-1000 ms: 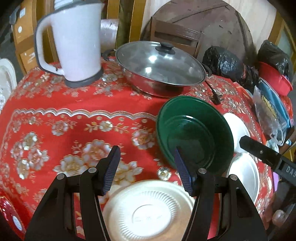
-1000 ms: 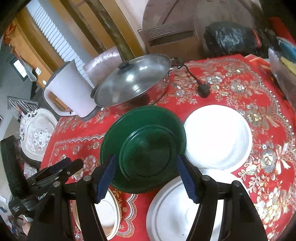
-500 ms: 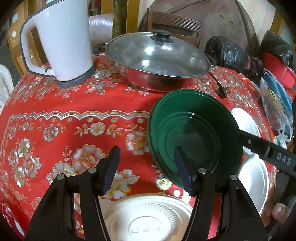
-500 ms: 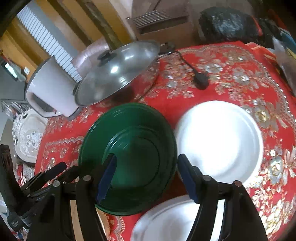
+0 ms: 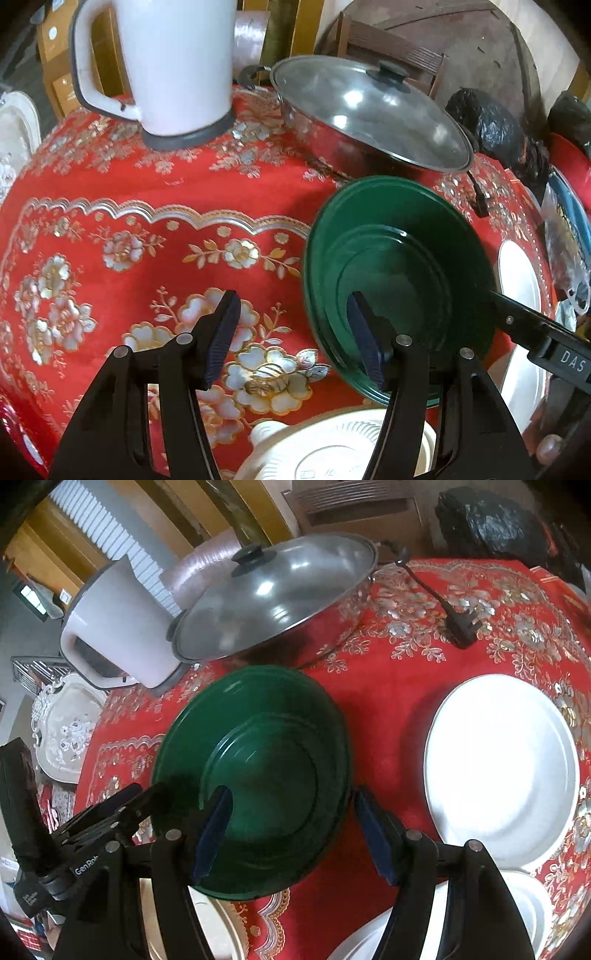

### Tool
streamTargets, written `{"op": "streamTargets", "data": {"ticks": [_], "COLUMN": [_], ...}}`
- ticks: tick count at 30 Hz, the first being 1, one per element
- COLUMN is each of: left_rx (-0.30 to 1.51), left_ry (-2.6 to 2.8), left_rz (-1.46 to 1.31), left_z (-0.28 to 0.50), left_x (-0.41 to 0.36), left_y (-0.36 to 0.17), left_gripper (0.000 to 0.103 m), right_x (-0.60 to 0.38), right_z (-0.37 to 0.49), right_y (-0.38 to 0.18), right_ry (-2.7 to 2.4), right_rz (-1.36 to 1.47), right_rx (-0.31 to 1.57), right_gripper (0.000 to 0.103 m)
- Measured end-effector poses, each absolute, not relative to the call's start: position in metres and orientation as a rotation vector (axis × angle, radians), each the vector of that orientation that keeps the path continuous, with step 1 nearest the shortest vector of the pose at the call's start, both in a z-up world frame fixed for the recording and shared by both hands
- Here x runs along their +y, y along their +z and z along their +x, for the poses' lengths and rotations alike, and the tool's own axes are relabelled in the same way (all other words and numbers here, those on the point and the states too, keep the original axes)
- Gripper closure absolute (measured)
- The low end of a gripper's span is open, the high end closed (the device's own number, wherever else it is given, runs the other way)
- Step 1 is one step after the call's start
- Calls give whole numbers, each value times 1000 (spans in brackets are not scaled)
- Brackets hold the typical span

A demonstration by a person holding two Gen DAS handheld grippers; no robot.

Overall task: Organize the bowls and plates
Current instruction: 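Move both tools to the green bowl beside the steel pot, then grasp the rim of the green bowl with both tools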

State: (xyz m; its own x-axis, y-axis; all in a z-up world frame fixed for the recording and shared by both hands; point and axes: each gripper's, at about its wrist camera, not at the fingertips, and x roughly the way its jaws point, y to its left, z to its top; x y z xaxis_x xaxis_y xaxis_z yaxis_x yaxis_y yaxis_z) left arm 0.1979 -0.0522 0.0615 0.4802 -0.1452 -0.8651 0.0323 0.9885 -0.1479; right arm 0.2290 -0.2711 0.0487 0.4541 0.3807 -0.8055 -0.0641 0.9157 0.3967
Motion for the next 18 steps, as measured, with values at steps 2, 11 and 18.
{"op": "streamTargets", "data": {"ticks": [2,11,18], "left_rx": [1077,1061,1035], "left_ry": [-114,-111,-81], "left_rz": [-101,-58,-62], "left_z": [199,201,196], "left_x": [-59,-65,-50], "left_y": [57,45,51], "left_gripper": [43,82,85], "right_x": [-270,-262,-242], "right_z": [230,228,216], "right_y": [46,42,44], "right_ry": [276,277,296], "right_rz": [321,235,164], "right_rx": [1063,1043,1032], "right_gripper": [34,67,68]}}
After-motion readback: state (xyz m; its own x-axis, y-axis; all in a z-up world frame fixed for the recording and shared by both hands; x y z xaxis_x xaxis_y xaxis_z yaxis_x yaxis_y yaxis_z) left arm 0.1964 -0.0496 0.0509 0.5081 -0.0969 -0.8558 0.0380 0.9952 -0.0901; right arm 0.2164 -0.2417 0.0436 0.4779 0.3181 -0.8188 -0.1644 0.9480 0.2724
